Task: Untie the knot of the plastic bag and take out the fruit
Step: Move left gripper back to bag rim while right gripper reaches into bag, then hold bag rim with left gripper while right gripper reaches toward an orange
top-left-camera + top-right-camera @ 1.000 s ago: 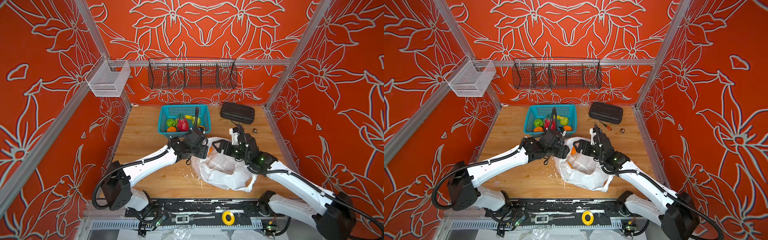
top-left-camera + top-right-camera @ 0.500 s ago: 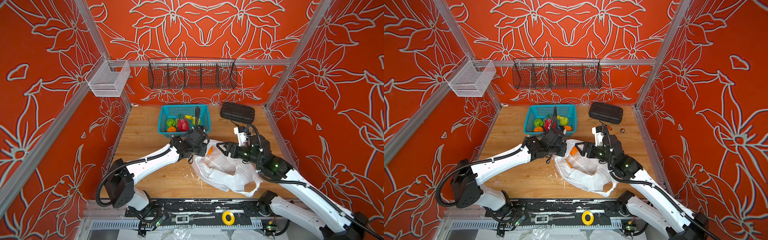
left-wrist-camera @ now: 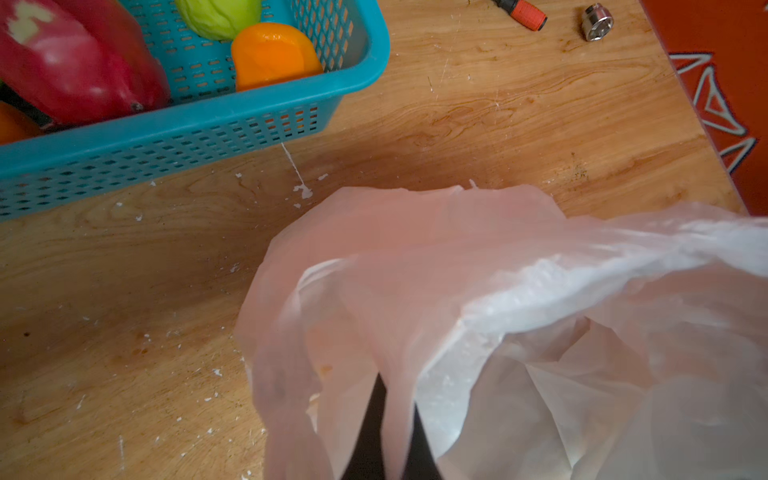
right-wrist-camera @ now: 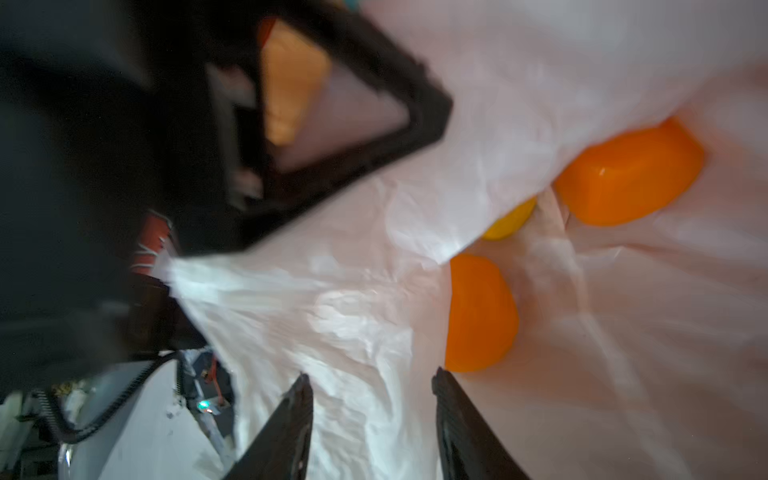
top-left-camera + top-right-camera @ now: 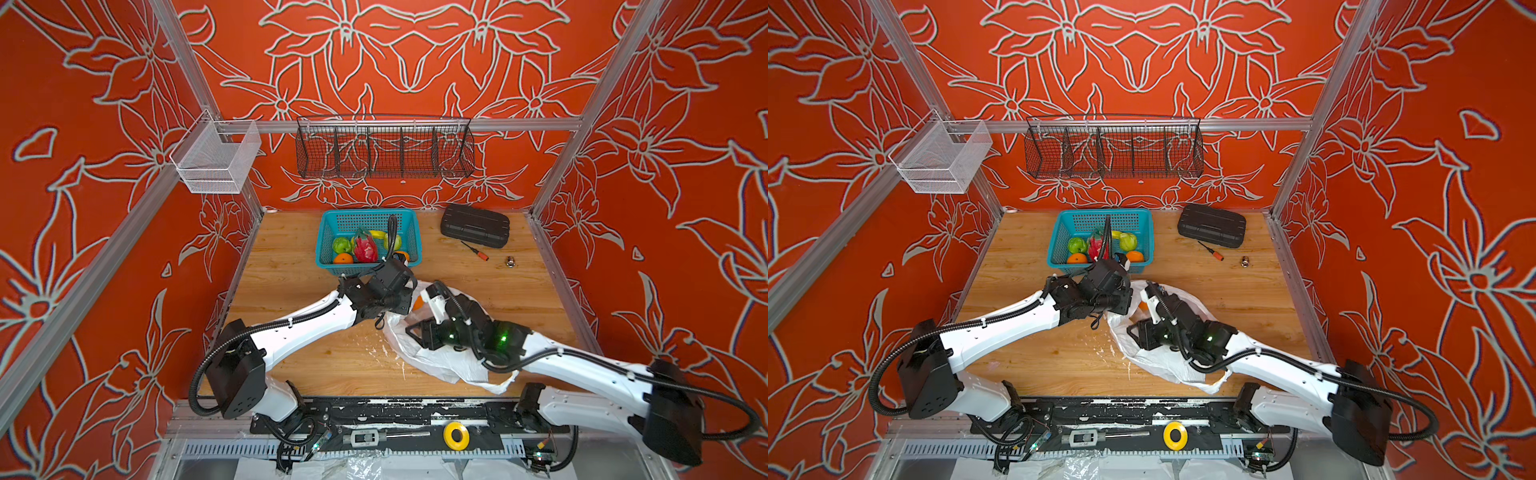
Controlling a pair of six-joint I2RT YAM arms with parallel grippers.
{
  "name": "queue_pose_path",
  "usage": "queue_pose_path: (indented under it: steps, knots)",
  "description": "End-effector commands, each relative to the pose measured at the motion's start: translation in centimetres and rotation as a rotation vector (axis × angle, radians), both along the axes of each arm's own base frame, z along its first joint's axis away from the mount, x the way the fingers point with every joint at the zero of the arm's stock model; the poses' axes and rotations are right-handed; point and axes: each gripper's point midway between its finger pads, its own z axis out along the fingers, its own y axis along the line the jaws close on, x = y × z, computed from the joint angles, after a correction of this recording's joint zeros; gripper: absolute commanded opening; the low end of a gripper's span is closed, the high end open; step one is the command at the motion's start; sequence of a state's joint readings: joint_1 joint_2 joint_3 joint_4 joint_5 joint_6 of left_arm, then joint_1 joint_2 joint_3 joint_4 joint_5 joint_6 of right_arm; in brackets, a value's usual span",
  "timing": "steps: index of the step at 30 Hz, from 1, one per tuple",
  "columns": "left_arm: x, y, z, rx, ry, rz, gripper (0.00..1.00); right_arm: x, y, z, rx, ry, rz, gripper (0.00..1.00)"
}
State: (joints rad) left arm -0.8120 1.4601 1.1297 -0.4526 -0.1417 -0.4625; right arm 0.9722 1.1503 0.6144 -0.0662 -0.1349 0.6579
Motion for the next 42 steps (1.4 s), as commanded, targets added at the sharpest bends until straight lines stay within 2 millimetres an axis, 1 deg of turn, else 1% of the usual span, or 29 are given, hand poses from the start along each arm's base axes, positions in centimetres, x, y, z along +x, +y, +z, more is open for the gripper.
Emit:
queue_pose_path:
  steps: [1, 3, 5, 6, 8, 11, 17, 20, 22, 24, 28, 32, 34, 36, 37, 42]
  knots:
    - [0.2, 0.9, 1.2, -0.026, -0.052, 0.046, 0.04, -0.3, 0.7, -2.9, -0.063, -0.053, 0.010, 0.48]
    - [0.0, 1.4, 1.0, -0.024, -0.059, 0.061, 0.03, -0.9, 0.8, -4.8, -0.098, -0.040, 0.020, 0.47]
    - [-0.1, 1.9, 0.9, -0.024, -0.063, 0.072, 0.02, -1.3, 0.7, -6.3, -0.113, -0.017, 0.020, 0.47]
    - [-0.3, 2.1, 0.7, -0.024, -0.061, 0.077, 0.02, -1.6, 0.7, -6.8, -0.119, -0.004, 0.022, 0.47]
    - [-0.5, 2.4, 0.5, -0.026, -0.057, 0.081, 0.02, -1.7, 0.6, -7.2, -0.134, 0.013, 0.023, 0.47]
    - [-0.9, 2.6, 0.3, -0.030, -0.045, 0.083, 0.01, -1.2, 0.7, -6.0, -0.117, 0.001, -0.012, 0.49]
    - [-1.4, 2.9, 0.8, -0.046, -0.047, 0.079, 0.00, 1.4, 0.6, -1.8, -0.017, -0.056, -0.171, 0.58]
    - [-1.5, 3.1, 0.9, -0.045, -0.054, 0.083, 0.00, 2.8, -0.5, -0.7, -0.006, -0.063, -0.294, 0.61]
    - [-1.5, 3.2, 1.0, -0.047, -0.056, 0.086, 0.00, 3.7, -1.2, -0.5, 0.004, -0.070, -0.363, 0.61]
    - [-1.6, 3.3, 0.9, -0.050, -0.052, 0.089, 0.00, 4.5, -1.7, -0.8, 0.007, -0.061, -0.420, 0.60]
    - [-1.8, 3.5, 0.5, -0.044, -0.040, 0.098, 0.00, 5.0, -1.1, -1.8, -0.023, -0.012, -0.436, 0.56]
    - [-2.1, 4.2, 0.0, -0.031, -0.028, 0.117, 0.00, 5.4, -1.1, -3.4, -0.068, 0.026, -0.480, 0.55]
    - [-2.4, 4.4, -0.1, -0.032, -0.026, 0.119, 0.00, 5.5, -0.2, -3.6, -0.050, 0.029, -0.448, 0.55]
    - [-2.7, 4.7, -0.3, -0.039, -0.026, 0.122, 0.00, 5.4, 1.3, -3.5, -0.030, 0.046, -0.383, 0.58]
    - [-2.7, 4.8, -0.3, -0.041, -0.026, 0.124, 0.00, 5.2, 1.8, -3.7, -0.035, 0.056, -0.363, 0.60]
    - [-3.1, 5.2, -0.4, -0.043, -0.027, 0.130, 0.00, 5.4, 1.9, -5.7, -0.072, 0.085, -0.380, 0.62]
